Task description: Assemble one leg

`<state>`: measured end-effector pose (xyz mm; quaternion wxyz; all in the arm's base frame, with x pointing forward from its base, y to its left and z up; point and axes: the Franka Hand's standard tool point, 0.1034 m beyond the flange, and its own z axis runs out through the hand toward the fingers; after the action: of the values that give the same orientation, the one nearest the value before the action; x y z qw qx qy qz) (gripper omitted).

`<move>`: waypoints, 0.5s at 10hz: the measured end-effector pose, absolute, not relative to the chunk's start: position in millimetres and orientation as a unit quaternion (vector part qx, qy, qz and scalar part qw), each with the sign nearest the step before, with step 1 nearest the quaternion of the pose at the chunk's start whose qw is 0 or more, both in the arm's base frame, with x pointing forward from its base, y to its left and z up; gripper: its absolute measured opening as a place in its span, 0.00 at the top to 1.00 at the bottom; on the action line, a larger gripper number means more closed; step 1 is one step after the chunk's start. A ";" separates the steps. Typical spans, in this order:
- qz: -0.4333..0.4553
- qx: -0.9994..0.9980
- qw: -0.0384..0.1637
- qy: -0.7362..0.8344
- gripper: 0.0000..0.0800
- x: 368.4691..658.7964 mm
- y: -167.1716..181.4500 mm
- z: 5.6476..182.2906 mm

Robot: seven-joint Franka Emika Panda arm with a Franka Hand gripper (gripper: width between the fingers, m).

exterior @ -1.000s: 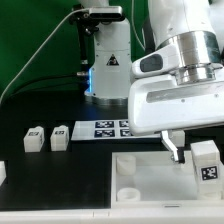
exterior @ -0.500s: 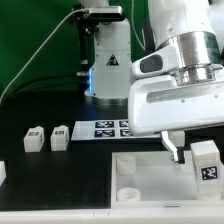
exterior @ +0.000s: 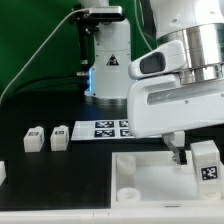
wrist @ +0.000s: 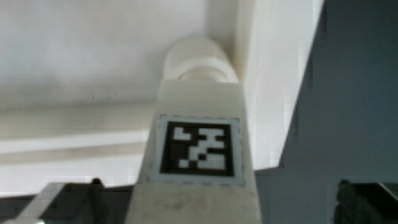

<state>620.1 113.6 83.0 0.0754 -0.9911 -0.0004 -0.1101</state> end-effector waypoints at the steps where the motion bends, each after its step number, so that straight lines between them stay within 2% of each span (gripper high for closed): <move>1: -0.052 -0.995 0.080 0.000 0.19 614.9 115.4 82.3; 4: 0.077 -0.993 0.084 -0.015 0.19 614.4 109.8 85.9; 5: 0.061 -0.995 0.081 -0.015 0.19 623.8 107.8 86.4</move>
Offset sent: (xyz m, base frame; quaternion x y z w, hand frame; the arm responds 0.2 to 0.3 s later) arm 0.0170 -0.0088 0.0041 -0.0025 -0.2648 -0.0102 0.9643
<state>623.8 107.8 86.4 0.0811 -0.9947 -0.0151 0.0608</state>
